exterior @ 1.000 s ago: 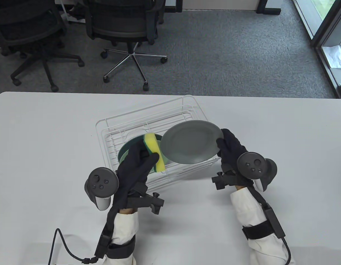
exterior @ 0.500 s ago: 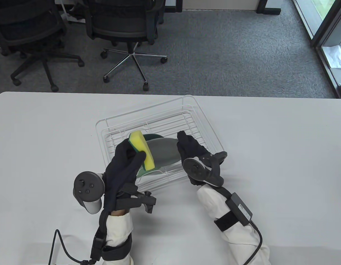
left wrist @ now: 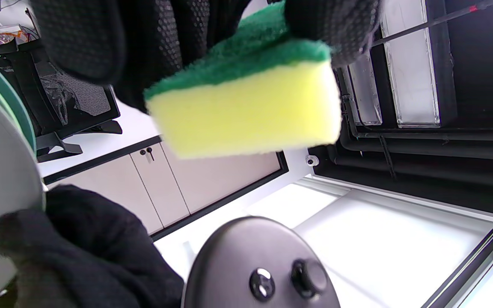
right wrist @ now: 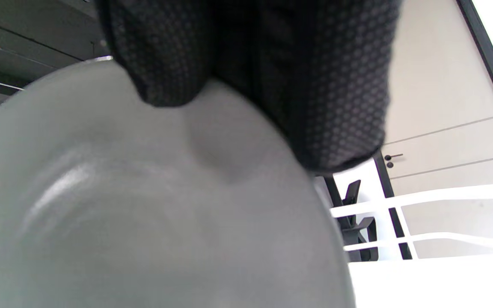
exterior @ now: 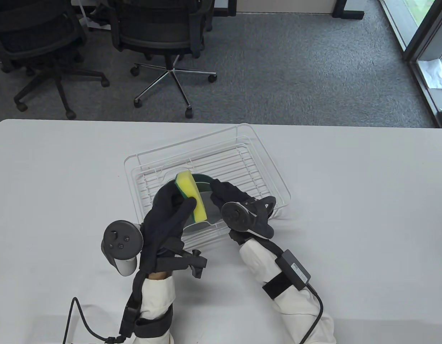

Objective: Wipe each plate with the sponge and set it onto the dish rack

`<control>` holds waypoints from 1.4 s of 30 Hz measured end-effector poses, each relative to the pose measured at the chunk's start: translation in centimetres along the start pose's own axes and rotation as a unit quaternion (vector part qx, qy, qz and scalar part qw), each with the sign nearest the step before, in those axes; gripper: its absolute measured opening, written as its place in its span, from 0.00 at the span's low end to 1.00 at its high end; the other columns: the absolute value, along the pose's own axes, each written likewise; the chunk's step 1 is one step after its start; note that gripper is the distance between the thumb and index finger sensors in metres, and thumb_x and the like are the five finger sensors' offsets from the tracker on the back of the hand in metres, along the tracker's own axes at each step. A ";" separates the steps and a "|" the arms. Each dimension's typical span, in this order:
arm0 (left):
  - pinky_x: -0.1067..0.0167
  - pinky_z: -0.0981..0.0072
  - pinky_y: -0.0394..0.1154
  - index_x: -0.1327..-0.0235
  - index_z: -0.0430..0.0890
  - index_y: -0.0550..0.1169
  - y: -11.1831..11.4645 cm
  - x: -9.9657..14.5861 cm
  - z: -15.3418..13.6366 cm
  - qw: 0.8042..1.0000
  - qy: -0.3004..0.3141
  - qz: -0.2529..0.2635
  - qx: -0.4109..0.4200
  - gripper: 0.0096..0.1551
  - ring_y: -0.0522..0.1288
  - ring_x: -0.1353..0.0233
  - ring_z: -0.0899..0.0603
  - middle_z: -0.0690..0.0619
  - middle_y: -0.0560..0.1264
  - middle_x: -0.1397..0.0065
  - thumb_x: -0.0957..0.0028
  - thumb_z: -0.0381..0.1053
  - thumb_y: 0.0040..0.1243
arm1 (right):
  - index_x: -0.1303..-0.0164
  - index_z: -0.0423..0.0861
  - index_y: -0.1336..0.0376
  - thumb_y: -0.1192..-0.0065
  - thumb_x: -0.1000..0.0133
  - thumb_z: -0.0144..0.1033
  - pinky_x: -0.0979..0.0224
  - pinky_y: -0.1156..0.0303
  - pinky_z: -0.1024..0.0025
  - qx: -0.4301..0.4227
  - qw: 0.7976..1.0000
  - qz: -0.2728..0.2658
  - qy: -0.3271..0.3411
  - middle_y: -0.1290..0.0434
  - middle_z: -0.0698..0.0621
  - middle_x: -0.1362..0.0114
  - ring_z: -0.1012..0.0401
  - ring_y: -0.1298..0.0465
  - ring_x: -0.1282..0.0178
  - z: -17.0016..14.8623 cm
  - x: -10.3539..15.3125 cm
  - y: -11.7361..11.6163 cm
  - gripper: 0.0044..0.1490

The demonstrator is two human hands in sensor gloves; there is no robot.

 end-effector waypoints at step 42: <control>0.44 0.45 0.80 0.28 0.31 0.74 22.4 4.3 -3.7 0.861 0.040 -0.358 -0.359 0.44 0.82 0.39 0.32 0.33 0.80 0.33 0.50 0.58 0.67 | 0.31 0.34 0.35 0.44 0.35 0.35 0.45 0.19 0.58 -0.204 0.939 -0.165 -0.223 0.23 0.34 0.38 0.44 0.19 0.46 -18.8 11.8 10.6 0.27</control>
Point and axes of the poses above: the tracker on the back of each hand, its own z axis roughly to the thumb side, its own x axis roughly from the fingertips to the wrist, y = z × x, the point moved 4 cm from there along -x, roughly from the wrist to the fingertips
